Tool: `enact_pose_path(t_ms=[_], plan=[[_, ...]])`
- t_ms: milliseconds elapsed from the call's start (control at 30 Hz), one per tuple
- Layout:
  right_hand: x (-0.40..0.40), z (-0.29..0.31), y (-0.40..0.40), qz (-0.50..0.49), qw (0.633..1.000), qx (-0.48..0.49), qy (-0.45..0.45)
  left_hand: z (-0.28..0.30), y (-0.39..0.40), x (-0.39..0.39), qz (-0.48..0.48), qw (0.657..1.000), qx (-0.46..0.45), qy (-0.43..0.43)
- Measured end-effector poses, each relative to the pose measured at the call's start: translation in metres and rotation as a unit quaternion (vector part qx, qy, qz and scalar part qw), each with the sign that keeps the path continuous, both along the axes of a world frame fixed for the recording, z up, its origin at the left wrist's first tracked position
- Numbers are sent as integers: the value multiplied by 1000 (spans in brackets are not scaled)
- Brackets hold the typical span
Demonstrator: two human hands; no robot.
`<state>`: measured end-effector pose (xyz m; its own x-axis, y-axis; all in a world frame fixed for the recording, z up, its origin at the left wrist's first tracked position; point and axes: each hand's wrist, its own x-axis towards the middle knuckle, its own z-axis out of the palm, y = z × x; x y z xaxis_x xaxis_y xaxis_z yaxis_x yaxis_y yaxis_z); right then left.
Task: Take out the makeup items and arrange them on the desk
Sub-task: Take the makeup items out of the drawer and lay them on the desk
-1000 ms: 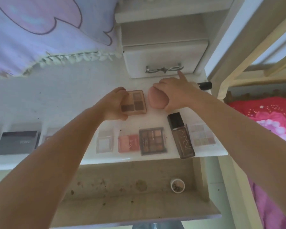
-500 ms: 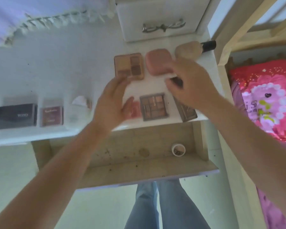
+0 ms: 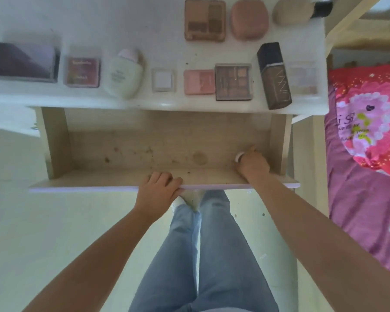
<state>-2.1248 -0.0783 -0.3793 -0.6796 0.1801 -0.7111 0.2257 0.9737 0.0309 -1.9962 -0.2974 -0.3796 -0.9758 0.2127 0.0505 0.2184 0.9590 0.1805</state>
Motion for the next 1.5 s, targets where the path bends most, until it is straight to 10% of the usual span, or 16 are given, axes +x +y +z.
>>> enact_pose_path(t_ms=[367, 633, 1133, 1500], plan=[[5, 29, -32, 92, 985, -124, 82, -5, 0, -2, -10, 999, -11, 34], [-19, 122, -85, 164, 859, -314, 369, 23, -18, -23, 19, 1000, 21, 9], [-130, 112, -161, 195, 885, -287, 310, 82, -75, -172, 124, 973, -18, 192], [-131, 97, -151, 181, 857, -291, 384, 92, -80, -197, 196, 979, -26, 48]])
